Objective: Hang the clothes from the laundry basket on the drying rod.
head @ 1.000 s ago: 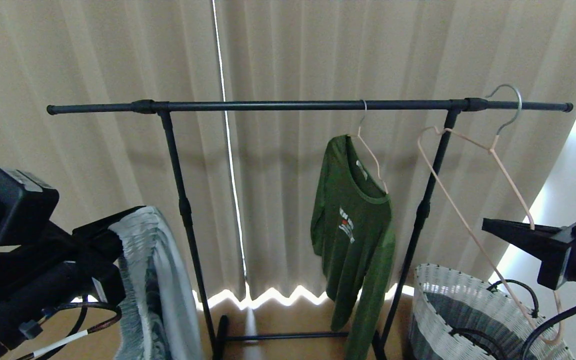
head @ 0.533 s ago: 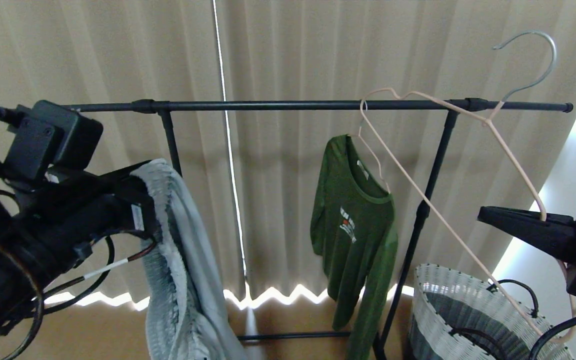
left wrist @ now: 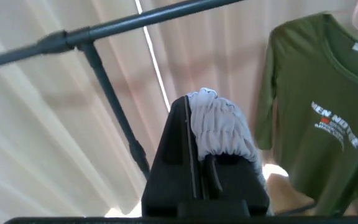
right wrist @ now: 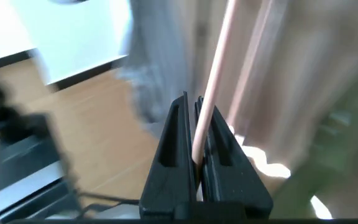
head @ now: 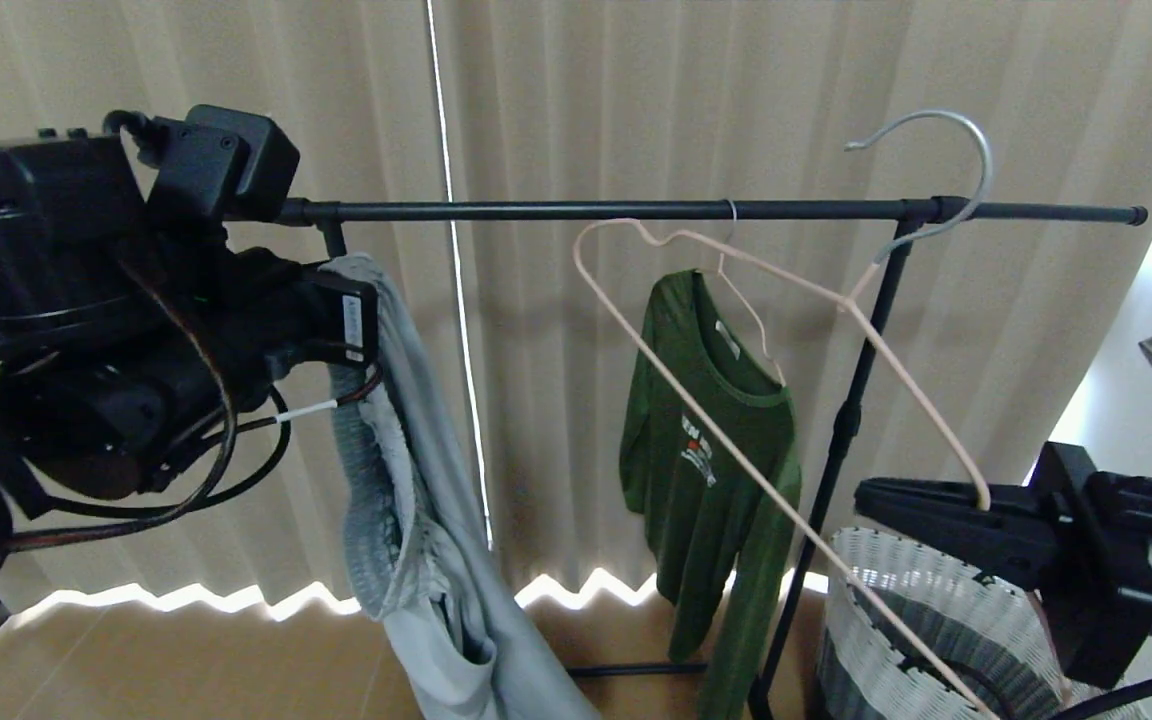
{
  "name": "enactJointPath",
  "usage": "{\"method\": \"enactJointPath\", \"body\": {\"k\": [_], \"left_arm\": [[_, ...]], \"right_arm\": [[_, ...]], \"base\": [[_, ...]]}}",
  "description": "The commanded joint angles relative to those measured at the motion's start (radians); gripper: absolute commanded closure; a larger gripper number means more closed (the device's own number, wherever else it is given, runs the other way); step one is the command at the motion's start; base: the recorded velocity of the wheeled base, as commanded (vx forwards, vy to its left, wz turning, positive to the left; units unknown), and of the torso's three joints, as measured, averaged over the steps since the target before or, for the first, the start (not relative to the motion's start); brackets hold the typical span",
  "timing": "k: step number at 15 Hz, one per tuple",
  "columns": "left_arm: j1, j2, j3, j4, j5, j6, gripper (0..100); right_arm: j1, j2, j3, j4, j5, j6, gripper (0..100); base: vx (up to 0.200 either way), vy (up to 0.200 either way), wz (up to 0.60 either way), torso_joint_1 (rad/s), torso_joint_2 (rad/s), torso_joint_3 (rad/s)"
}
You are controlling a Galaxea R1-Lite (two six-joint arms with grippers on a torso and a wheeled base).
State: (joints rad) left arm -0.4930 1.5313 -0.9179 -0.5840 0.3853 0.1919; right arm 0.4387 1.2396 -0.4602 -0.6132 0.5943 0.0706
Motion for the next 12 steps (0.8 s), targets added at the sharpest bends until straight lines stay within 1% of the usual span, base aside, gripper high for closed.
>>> {"method": "enactJointPath", "body": {"k": [1, 2, 3, 7, 8, 9, 12], "left_arm": [[0.001, 0.078, -0.09, 0.03, 0.043, -0.029, 100], [0.001, 0.138, -0.151, 0.035, 0.133, -0.032, 100], [-0.001, 0.161, -0.164, 0.035, 0.164, -0.032, 100], [-0.013, 0.193, -0.18, 0.033, 0.168, -0.045, 100], [-0.019, 0.216, -0.214, 0.033, 0.168, -0.077, 100], [-0.021, 0.225, -0.23, 0.033, 0.168, -0.085, 100], [-0.021, 0.228, -0.254, 0.033, 0.168, -0.101, 100]], "right_arm": [[0.037, 0.044, 0.035, -0.016, 0.015, 0.0, 100], [0.069, 0.049, 0.063, -0.028, 0.052, 0.003, 100], [0.09, 0.044, 0.069, -0.028, 0.061, 0.012, 100], [0.186, 0.034, 0.071, -0.042, 0.067, 0.054, 100], [0.245, 0.034, 0.071, -0.069, 0.065, 0.097, 100], [0.268, 0.037, 0.068, -0.088, 0.065, 0.12, 100], [0.273, 0.077, 0.068, -0.119, 0.065, 0.127, 100]], "base": [[0.0, 0.0, 0.0, 0.0, 0.0, 0.0], [0.0, 0.0, 0.0, 0.0, 0.0, 0.0], [0.0, 0.0, 0.0, 0.0, 0.0, 0.0], [0.0, 0.0, 0.0, 0.0, 0.0, 0.0], [0.0, 0.0, 0.0, 0.0, 0.0, 0.0], [0.0, 0.0, 0.0, 0.0, 0.0, 0.0], [0.0, 0.0, 0.0, 0.0, 0.0, 0.0]]}}
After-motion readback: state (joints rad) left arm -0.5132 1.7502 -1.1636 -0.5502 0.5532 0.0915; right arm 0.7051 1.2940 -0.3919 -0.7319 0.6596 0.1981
